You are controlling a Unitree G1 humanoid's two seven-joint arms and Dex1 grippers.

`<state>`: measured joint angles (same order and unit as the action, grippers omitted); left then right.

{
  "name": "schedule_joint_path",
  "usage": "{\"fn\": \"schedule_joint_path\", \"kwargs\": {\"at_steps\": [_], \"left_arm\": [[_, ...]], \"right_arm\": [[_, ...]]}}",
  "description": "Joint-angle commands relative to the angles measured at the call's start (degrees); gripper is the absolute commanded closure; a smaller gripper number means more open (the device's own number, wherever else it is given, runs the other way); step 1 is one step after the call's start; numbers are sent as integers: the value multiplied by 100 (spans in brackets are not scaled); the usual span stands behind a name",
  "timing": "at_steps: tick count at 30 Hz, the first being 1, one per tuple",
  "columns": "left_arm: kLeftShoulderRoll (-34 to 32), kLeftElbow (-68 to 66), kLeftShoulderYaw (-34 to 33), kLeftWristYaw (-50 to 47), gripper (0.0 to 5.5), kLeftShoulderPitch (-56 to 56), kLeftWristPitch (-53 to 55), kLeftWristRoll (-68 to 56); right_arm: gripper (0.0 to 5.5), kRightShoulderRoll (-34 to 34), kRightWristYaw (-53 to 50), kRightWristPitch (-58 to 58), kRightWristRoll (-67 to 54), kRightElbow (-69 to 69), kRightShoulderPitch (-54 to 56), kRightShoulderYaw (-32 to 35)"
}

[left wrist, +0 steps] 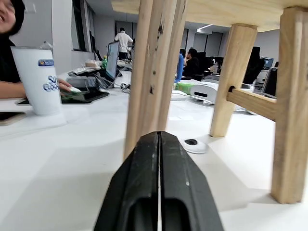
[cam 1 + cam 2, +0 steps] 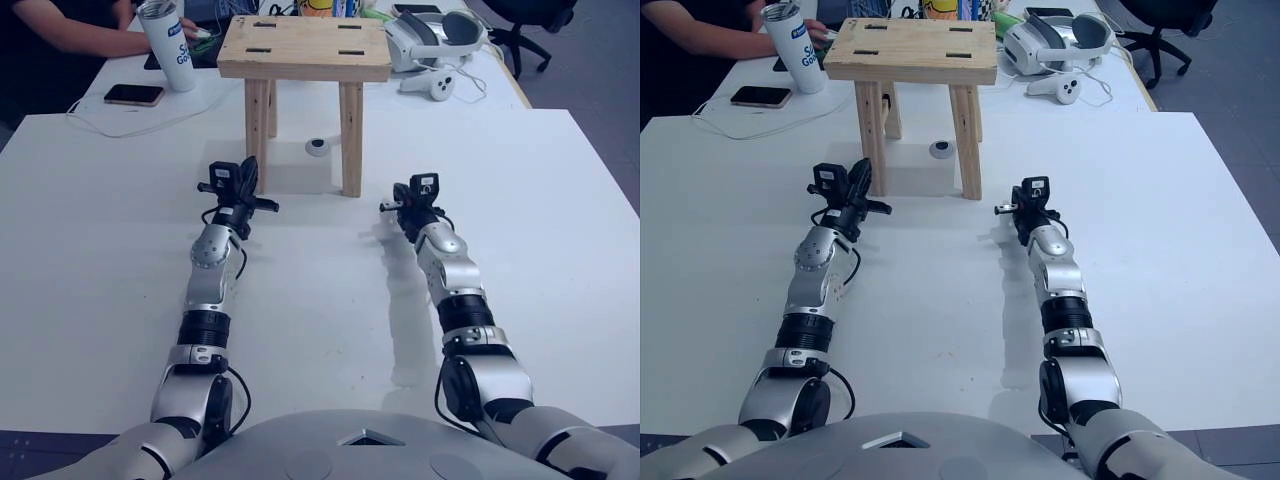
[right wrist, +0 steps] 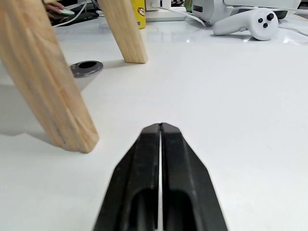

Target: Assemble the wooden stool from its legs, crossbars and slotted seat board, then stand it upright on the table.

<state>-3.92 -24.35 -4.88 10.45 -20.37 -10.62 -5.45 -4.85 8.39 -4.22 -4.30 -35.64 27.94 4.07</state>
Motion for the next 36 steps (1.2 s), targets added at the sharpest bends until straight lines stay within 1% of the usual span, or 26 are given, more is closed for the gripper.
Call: {"fn": "schedule_joint_path", "kwargs": {"at_steps": [1,7,13,19,36], "left_arm": [[76,-315,-90,-159,550,-91,-92,-40],[96,-341,52,-25,550,-64,-112,2],[131,-445,95,-97,550,-182,-121,44],[147,-541,151,-372,550,-178,-325,264],[165,-781,228,-564,550,-190,-621,400]], "right_arm": [[548,161,-222,294,204,-462,282,-122],[548,337,-486,568,309,-1054,681,-132],[548,338,-559,713,355,-1284,733,-104],[548,264,-493,782,335,-1261,639,-66],[548,144,-405,989,355,-1177,341,-73]]}}
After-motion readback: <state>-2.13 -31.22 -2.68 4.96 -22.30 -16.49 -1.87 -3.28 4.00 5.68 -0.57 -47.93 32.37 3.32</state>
